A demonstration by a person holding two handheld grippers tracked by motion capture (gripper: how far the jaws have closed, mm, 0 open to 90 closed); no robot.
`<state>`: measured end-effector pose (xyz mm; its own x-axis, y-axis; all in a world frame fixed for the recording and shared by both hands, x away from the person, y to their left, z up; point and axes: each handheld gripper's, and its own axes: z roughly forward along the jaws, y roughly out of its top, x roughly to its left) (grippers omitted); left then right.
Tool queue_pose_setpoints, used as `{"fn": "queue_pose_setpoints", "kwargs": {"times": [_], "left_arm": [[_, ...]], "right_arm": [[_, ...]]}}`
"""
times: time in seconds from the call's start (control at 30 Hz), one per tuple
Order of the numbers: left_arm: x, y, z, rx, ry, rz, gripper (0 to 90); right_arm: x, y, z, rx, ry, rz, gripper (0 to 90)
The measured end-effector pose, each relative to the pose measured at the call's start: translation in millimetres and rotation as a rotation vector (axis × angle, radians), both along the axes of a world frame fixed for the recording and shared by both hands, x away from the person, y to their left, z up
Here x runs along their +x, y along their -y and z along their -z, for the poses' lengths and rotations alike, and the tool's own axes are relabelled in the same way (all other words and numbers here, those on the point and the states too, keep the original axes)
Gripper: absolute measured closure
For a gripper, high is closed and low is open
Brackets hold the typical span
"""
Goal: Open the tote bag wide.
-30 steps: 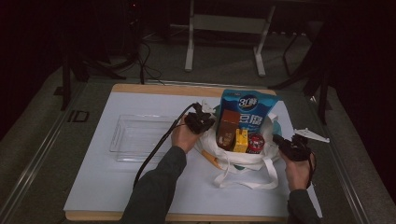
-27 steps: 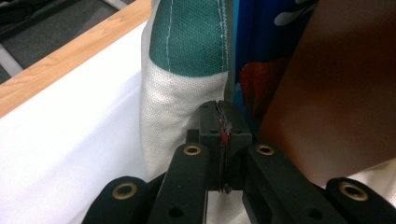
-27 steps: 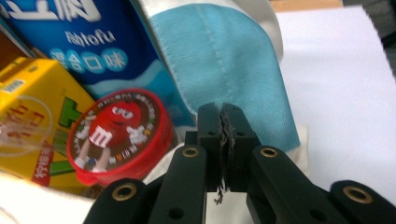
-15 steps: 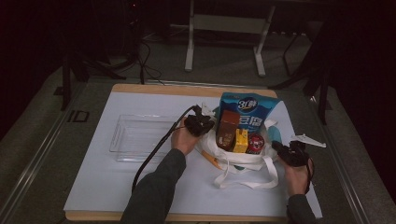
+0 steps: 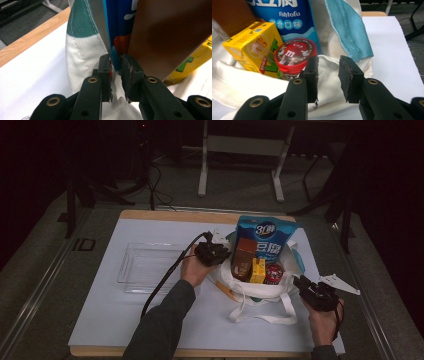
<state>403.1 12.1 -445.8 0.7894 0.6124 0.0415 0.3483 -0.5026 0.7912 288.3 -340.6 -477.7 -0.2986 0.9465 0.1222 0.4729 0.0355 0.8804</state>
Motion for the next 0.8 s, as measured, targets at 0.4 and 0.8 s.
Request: {"fn": "queue_pose_setpoints", "kwargs": {"times": [0.4, 0.8], "left_arm": [[-6.2, -5.8, -8.5, -0.016, 0.007, 0.037, 72.7], [-11.7, -18.4, -22.9, -0.098, 0.002, 0.124, 65.8]], "right_arm": [[5.8, -19.7, 19.8, -0.044, -0.083, -0.078, 83.9], [14.8, -20.4, 46.8, -0.063, -0.157, -0.088, 85.2]]}}
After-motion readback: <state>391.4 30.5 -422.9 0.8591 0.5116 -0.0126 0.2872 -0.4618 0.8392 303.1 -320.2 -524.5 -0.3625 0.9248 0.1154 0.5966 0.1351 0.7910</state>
